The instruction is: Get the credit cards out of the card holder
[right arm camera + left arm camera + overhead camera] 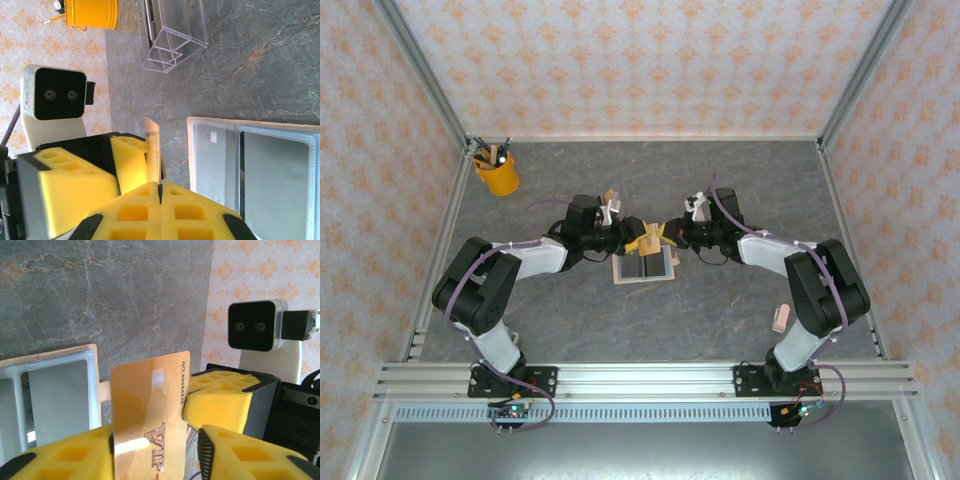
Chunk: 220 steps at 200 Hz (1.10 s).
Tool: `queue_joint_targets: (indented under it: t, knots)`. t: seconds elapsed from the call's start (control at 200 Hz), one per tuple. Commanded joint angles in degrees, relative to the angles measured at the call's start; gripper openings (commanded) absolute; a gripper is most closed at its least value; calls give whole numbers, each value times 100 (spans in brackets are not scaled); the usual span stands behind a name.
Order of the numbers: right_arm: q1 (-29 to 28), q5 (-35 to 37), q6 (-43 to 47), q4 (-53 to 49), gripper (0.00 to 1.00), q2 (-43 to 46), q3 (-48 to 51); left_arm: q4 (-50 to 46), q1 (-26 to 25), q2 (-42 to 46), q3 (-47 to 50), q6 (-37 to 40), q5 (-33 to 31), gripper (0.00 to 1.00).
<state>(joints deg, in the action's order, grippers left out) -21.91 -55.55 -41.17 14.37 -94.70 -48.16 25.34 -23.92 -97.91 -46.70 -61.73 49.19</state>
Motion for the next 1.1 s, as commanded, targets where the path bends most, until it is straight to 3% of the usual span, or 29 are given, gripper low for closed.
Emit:
queue_joint_targets:
  t: [0.0, 0.15, 0.28, 0.425, 0.56, 0.666, 0.811, 1.096]
  knots:
    - [7, -20, 55, 113, 0, -9, 26, 339, 2, 96, 38, 68, 171, 36]
    - [7, 35, 295, -195, 2, -28, -115, 43, 2, 144, -4, 267, 107, 13]
    - [20, 442, 1017, -1414, 16, 70, -490, -917, 9, 327, -147, 766, -192, 0]
    - [16, 1463, 1747, -2353, 48, 385, -633, -2797, 16, 688, -605, 1437, -999, 0]
    - [15, 2434, 2035, -2937, 64, 644, -659, -5292, -154, 960, -1528, 1917, -2547, 0]
    - [13, 2837, 2106, -2947, 74, 807, -519, -6201, -279, 982, -2142, 2077, -3371, 0]
    - [18, 3007, 2102, -2681, 85, 1074, -195, -6811, -288, 785, -2951, 2139, -4294, 0]
    - [18, 3045, 1971, -2150, 88, 1222, 252, -7575, -310, -323, -4579, 2131, -5649, 0]
